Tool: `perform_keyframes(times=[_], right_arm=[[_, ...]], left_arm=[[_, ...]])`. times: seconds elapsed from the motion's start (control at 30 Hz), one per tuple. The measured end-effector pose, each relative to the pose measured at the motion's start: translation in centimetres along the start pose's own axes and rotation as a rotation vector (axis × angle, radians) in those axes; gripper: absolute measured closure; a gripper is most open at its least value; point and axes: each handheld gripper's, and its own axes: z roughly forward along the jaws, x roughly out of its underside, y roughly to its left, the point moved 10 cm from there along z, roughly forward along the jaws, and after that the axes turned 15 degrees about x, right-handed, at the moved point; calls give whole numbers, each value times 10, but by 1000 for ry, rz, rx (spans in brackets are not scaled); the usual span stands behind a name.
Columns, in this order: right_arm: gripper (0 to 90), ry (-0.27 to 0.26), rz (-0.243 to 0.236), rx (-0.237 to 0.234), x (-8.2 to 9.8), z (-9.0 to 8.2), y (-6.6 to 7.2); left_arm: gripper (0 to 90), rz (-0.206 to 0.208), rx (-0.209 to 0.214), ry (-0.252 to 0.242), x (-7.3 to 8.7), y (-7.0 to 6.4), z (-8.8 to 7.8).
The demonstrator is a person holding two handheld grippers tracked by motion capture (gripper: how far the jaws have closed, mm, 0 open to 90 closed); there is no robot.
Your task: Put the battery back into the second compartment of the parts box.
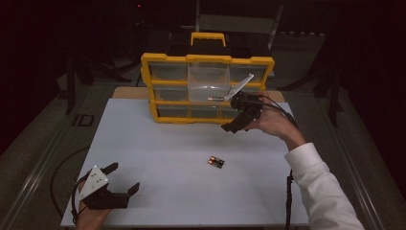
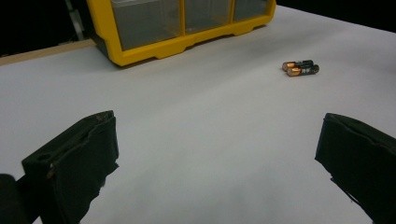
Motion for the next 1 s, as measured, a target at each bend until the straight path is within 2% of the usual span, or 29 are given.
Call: perform_keyframes(times=[0.13, 0.67, 0.77, 0.87, 0.97, 1.0], right_arm=[[138, 6, -7, -8, 3, 5, 6], [152, 57, -48, -72, 30, 46, 47], [153, 58, -48, -74, 31, 48, 49], [166, 91, -88, -69, 42, 62, 57], [181, 106, -101, -73, 47, 70, 60], [188, 122, -86, -73, 49, 71, 63]], left_arm=[[1, -1, 0, -2, 0, 0, 0], [1, 0, -1, -1, 0, 0, 0], [1, 0, -1, -1, 0, 0, 0], [1, 0, 1, 1, 0, 0, 1], [1, 1, 1, 0, 0, -1, 1], [1, 1, 1, 1, 0, 0, 0]])
